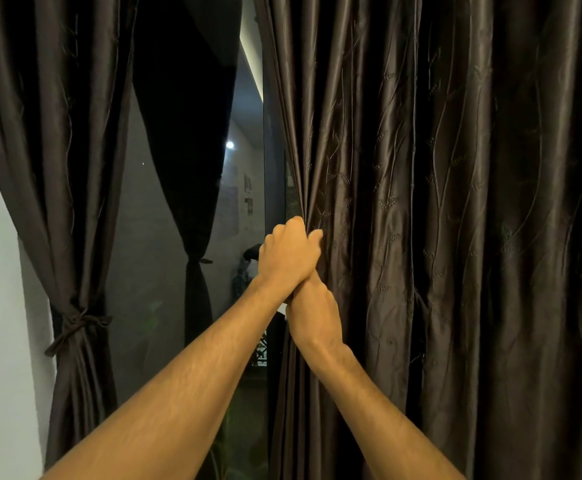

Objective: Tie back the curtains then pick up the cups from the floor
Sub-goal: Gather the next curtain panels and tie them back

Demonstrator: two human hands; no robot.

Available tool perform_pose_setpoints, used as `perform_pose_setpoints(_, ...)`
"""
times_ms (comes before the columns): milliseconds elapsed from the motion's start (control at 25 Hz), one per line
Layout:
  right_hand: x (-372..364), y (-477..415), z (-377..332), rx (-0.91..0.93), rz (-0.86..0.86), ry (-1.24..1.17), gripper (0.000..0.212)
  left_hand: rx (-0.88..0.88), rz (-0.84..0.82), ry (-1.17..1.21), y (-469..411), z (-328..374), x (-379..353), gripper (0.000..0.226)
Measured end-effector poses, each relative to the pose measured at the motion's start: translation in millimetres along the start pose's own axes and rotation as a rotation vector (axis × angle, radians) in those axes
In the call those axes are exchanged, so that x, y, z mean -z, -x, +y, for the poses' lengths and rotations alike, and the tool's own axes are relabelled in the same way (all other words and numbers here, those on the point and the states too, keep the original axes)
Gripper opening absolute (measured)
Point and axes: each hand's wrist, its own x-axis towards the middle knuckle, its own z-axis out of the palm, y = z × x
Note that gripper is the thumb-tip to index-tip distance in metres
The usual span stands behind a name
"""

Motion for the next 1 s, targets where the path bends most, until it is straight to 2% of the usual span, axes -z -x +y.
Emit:
perform_pose_setpoints(80,2.3,0.0,-1.0,0.042,-0.020,0.003,0.054,0.005,0.024,-0.030,-0.9,-1.1,-0.9,0.018)
perform_pose_setpoints(200,15.2,-0.5,-1.8,0.083,-0.064,0.014,0.055,0.010,0.054,-0.042,-0.4,-1.0,0.8,0.022)
perform_pose_setpoints(360,35.1,9.2,2.9,0.125,-0.070,-0.105,0.043,0.040,0.071,-0.052,3.1,-1.2,1.8,0.016)
perform_pose_setpoints(480,42.8,14.2,22.7,0.004,0.211,-0.036,0.041,0.032,0.070,-0.049,5.6,0.6,3.3,0.014)
perform_pose_setpoints(600,50.7,5.4,42.8,-0.209,0.547,0.135,0.052,0.011,0.066,-0.045,4.4,-2.0,2.3,0.014)
perform_pose_setpoints(680,57.2,-6.1,50.2,-0.366,0.616,0.210,0.061,-0.003,0.074,-0.046,2.2,-5.4,1.5,0.016)
perform_pose_setpoints(760,64.3,-16.2,56.8,-0.482,0.587,0.216,0.058,-0.011,0.065,-0.044,1.6,-7.3,1.3,0.017)
perform_pose_setpoints(840,65.3,-24.5,59.7,-0.541,0.527,0.209,0.041,-0.020,0.054,-0.042,-0.5,-10.6,2.9,0.016)
perform_pose_setpoints(1000,51.1,-19.9,41.1,-0.486,0.438,0.200,0.027,-0.030,0.052,-0.028,-4.3,-15.9,1.5,0.014)
